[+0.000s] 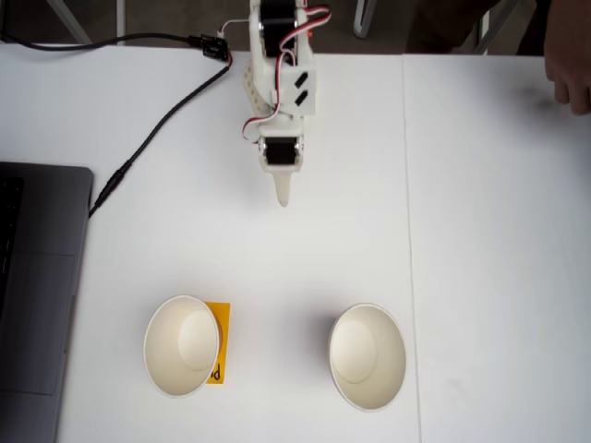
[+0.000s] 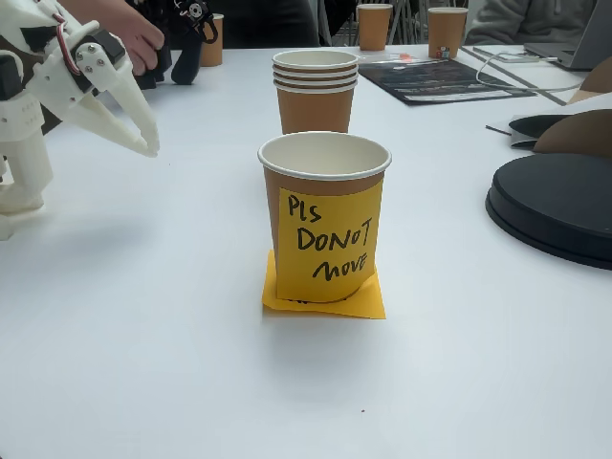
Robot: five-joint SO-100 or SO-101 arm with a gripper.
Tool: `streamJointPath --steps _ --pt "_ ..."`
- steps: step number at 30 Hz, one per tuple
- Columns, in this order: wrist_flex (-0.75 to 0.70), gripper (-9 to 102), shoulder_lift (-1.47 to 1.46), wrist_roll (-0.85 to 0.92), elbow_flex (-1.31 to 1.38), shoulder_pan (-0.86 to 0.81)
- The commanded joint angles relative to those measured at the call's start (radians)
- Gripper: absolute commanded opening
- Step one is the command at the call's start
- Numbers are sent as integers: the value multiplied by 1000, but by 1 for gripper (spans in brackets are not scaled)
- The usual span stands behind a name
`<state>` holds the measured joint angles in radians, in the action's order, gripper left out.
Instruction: Pickup cup and make a pile of cup.
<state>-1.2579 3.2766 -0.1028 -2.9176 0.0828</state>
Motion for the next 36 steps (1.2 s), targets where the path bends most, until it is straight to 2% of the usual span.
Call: streamJointPath --steps 1,29,36 --pt "21 -7 8 8 9 -9" --pt "31 -6 0 0 15 -11" --pt "32 -6 -175 0 192 -11"
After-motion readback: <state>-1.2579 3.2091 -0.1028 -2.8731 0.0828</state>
